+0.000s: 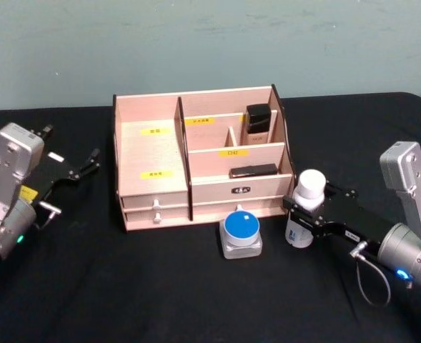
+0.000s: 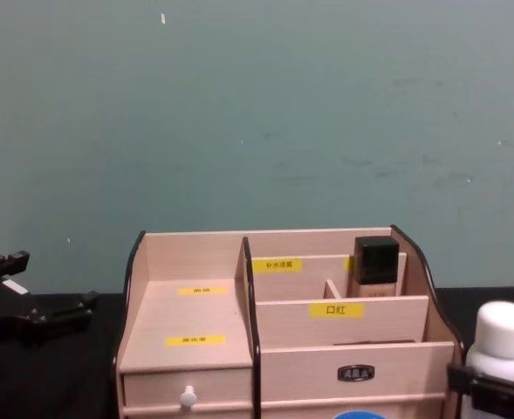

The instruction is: Pick up the facial cleanser and watermelon frost from the table and place them into the tiered storage box.

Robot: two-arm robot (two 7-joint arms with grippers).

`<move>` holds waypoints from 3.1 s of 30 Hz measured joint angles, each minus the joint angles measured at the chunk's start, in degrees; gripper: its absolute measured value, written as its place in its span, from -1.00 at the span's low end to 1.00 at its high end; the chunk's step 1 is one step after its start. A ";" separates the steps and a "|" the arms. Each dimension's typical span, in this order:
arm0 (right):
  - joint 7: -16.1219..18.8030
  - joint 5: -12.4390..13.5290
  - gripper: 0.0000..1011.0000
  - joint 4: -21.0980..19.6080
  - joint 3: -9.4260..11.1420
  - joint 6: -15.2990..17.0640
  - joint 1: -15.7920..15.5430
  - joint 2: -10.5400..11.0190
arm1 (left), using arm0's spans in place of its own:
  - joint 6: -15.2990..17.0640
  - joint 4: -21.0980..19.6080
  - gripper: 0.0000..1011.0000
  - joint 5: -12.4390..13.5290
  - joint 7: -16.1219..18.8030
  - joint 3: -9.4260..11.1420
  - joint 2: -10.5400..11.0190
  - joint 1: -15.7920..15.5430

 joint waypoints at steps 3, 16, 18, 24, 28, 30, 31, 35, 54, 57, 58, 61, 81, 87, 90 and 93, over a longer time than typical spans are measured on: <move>-0.39 0.04 0.17 -0.62 0.48 0.04 -0.46 0.10 | 0.00 0.00 1.00 0.00 0.00 0.00 0.00 0.00; -0.41 0.18 0.17 -6.97 2.16 1.26 -1.43 1.70 | 0.00 0.00 1.00 0.00 0.00 0.00 0.00 0.00; -0.23 0.23 0.17 -8.03 2.20 1.49 -1.04 1.87 | 0.00 0.00 1.00 0.00 0.00 0.00 0.00 0.00; 0.63 0.21 0.17 -9.69 1.54 2.08 1.47 1.97 | 0.00 0.00 1.00 0.00 0.00 0.00 0.00 0.00; 1.50 -0.11 0.17 -8.94 0.05 2.61 5.33 1.40 | 0.00 0.00 1.00 0.00 0.00 0.00 0.00 0.00; 1.79 -0.31 0.17 -8.10 -0.54 2.71 6.84 1.05 | 0.00 0.01 1.00 0.00 0.00 0.00 0.00 0.00; 2.05 -0.52 0.17 -7.08 -1.21 2.82 8.36 0.58 | 0.00 0.00 1.00 0.00 0.00 0.00 0.00 0.00; 2.89 -0.72 0.17 -3.90 -2.85 2.76 12.08 -0.92 | 0.00 0.00 1.00 0.00 0.00 0.00 0.00 0.00; 6.29 -1.24 0.17 11.30 -9.60 0.49 26.10 -8.20 | 0.00 0.00 1.00 0.00 0.00 0.00 0.00 0.00; 6.64 -1.33 0.17 13.59 -10.48 0.21 27.60 -9.29 | 0.00 0.00 1.00 0.00 0.00 0.00 0.00 0.00; 6.75 -1.35 0.17 14.08 -10.67 0.13 27.92 -9.53 | 0.00 0.00 1.00 0.00 0.00 0.00 0.00 0.00; 7.17 -1.54 0.17 16.32 -11.46 -0.47 29.31 -10.62 | 0.00 0.00 1.00 0.00 0.00 0.00 0.00 0.00; 8.04 -2.66 0.17 23.81 -12.76 -3.26 33.65 -13.65 | 0.00 0.00 1.00 0.00 0.00 0.00 0.00 0.00; 8.27 -2.59 0.17 25.19 -12.80 -3.54 34.07 -14.17 | 0.00 0.00 1.00 0.00 0.00 0.00 0.00 0.00; 8.29 -2.59 0.17 25.77 -12.83 -3.62 34.20 -14.42 | 0.00 0.00 1.00 0.00 0.00 0.00 0.00 0.00; 8.41 -2.57 0.17 26.34 -12.84 -3.69 34.30 -14.62 | 0.00 0.00 1.00 0.00 0.00 0.00 0.00 0.00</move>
